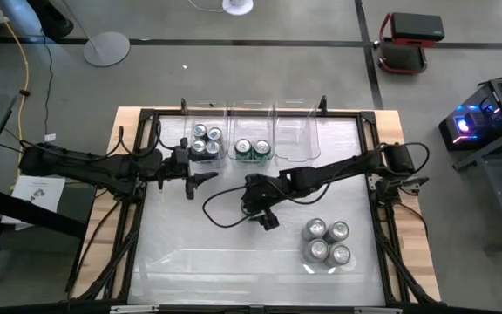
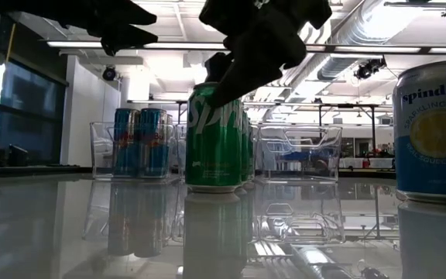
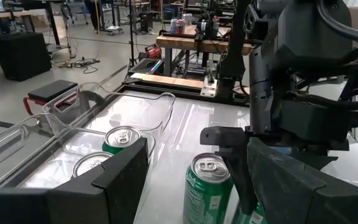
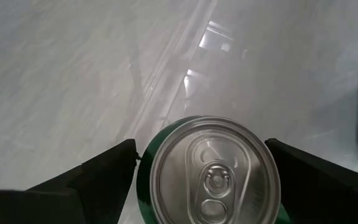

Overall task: Sort soda cans
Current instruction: Put the bottom green soda can into the center transparent bin

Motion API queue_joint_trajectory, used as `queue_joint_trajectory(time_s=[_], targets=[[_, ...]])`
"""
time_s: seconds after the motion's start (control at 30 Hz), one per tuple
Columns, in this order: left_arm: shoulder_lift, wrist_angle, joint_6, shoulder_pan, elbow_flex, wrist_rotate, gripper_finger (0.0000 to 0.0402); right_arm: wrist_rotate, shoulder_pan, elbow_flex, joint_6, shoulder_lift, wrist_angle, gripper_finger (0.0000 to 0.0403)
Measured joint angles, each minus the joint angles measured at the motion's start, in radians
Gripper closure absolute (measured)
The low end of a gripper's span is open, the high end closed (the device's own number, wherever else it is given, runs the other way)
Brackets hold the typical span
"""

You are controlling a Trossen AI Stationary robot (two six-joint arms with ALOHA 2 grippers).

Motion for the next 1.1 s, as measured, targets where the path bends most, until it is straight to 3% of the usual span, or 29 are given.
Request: queue_joint_trajectory(time_s=[0.17,0.4,0.63,0.83,1.1], targets=[[0.0,0.0,0.0,0.0,0.0,0.0,0.0148,0.002,0.0,0.0,0.001,0.002,-0.001,0.0065],[0.0,-0.001,-0.001,0.0,0.0,0.0,0.0148,-0.011,0.0,0.0,0.017,0.002,-0.001,0.0122],[0.0,-0.001,-0.004,0.0,0.0,0.0,0.0148,-0.04,0.001,0.014,0.039,-0.014,-0.007,0.0123],[0.0,-0.007,-0.02,0.0,0.0,-0.004,0.0148,-0.056,-0.025,0.048,0.018,-0.111,0.025,0.0123],[0.0,-0.037,-0.051,0.001,0.0,-0.087,0.0148,0.08,-0.194,0.057,-0.027,-0.266,0.104,0.0123]])
